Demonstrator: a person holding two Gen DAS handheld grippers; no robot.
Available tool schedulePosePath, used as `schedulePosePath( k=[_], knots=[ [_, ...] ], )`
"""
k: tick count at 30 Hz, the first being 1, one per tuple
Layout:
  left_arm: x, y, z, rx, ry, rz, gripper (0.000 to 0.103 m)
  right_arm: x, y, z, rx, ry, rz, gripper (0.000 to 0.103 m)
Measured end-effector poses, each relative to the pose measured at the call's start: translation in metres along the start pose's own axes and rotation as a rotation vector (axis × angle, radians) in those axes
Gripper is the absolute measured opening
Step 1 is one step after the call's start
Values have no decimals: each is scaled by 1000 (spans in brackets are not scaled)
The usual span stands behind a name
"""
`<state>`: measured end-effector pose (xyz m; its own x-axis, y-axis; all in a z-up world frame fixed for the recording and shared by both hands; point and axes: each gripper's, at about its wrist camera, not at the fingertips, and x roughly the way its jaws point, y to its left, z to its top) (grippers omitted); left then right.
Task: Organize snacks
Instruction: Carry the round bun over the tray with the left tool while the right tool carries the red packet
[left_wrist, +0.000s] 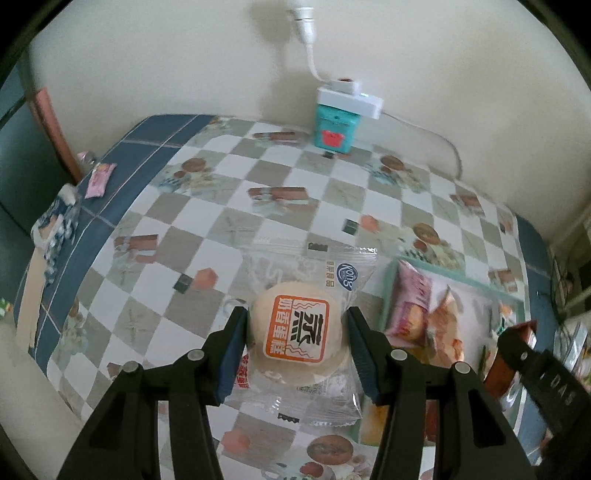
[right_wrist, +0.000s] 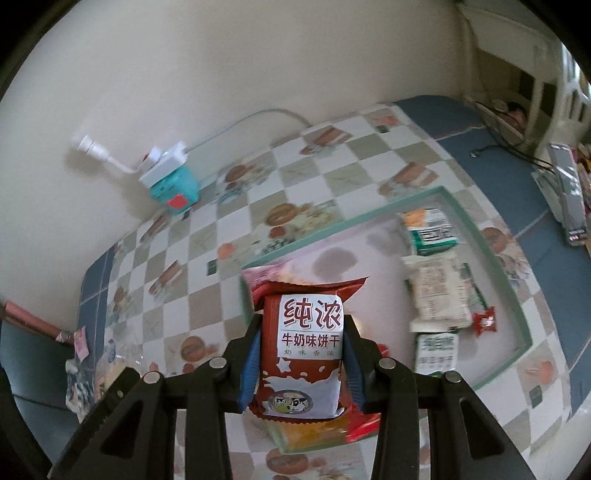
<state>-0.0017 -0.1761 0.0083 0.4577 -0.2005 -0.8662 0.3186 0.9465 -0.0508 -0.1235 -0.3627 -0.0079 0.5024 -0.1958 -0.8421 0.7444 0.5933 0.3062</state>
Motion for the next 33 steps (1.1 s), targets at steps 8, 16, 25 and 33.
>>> schedulePosePath(
  k=[8, 16, 25, 33],
  knots=[
    [5, -40, -16, 102, 28, -14, 55, -3, -55, 14, 108, -9, -22, 42],
    [12, -73, -31, 174, 70, -49, 55, -1, -107, 22, 203, -1, -83, 42],
    [16, -109, -46, 263, 82, -110, 56, 25, -99, 16, 162, 74, -53, 42],
    [32, -131, -52, 313, 96, -148, 56, 35, -85, 13, 107, 99, -68, 42]
  ],
)
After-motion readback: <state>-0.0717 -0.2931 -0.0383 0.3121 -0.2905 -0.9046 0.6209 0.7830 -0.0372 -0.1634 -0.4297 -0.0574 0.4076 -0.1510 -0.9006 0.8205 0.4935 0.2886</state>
